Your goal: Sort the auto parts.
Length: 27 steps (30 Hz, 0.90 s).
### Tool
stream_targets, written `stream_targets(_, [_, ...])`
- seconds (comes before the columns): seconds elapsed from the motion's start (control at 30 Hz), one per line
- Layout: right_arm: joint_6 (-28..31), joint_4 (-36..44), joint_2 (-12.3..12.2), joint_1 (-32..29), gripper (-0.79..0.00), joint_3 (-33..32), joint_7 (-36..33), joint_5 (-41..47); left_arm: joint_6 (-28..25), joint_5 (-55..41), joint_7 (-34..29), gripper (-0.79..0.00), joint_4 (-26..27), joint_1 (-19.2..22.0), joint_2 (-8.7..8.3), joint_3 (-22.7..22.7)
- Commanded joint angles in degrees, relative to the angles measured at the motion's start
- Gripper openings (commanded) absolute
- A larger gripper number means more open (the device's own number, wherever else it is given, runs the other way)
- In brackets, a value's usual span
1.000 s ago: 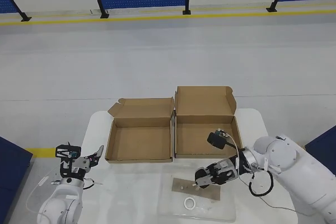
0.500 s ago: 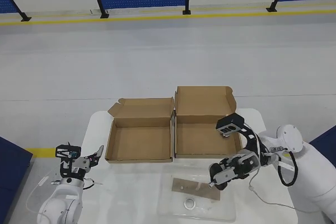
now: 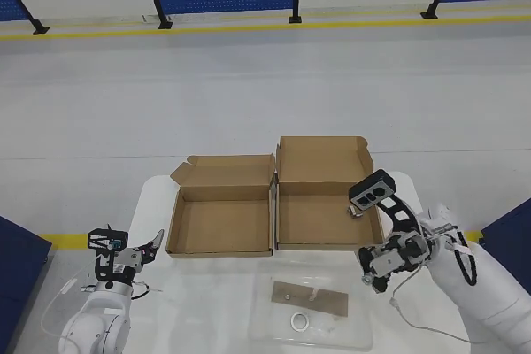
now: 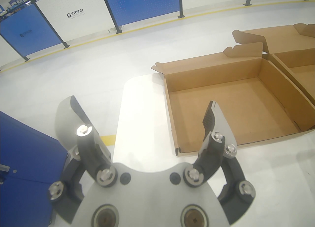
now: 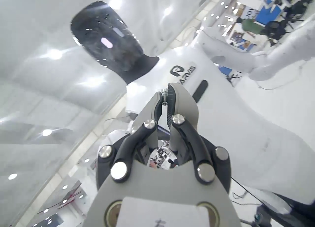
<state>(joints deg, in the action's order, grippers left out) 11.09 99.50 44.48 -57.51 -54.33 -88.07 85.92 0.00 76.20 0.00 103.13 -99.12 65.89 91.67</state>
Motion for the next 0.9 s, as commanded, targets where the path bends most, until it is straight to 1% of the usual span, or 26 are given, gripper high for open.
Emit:
stream_targets(0.0, [-1.19,-0.3,0.45,0.23,-0.785,-0.01,0.07,2.26,0.0,0.0,0.0,0.0,0.0,0.0,0.0,0.0])
stream_targets(0.13, [-4.62,-1.17,1.7,1.17,-0.785,0.25,0.07,5.97,0.0,0.0,0.0,0.0,0.0,0.0,0.0,0.0])
stream_targets(0.23, [-6.58,-1.9,2.53,2.11,-0.785,0.71,0.07,6.09,0.0,0.0,0.0,0.0,0.0,0.0,0.0,0.0])
stream_targets(0.3, [-6.69,-2.32,2.88,2.56,-0.785,0.69,0.31,5.79,0.0,0.0,0.0,0.0,0.0,0.0,0.0,0.0])
stream_targets(0.53, [-6.69,-2.32,2.88,2.56,-0.785,0.69,0.31,5.79,0.0,0.0,0.0,0.0,0.0,0.0,0.0,0.0])
stream_targets(0.57, [-7.0,-1.54,2.97,2.4,-0.785,0.64,1.54,5.19,0.0,0.0,0.0,0.0,0.0,0.0,0.0,0.0])
stream_targets(0.7, [-9.84,0.31,3.52,2.03,-0.785,0.24,3.3,6.13,0.0,0.0,0.0,0.0,0.0,0.0,0.0,0.0])
stream_targets(0.87, [-13.17,0.88,4.71,2.4,-0.785,0.38,4.63,9.64,0.0,0.0,0.0,0.0,0.0,0.0,0.0,0.0])
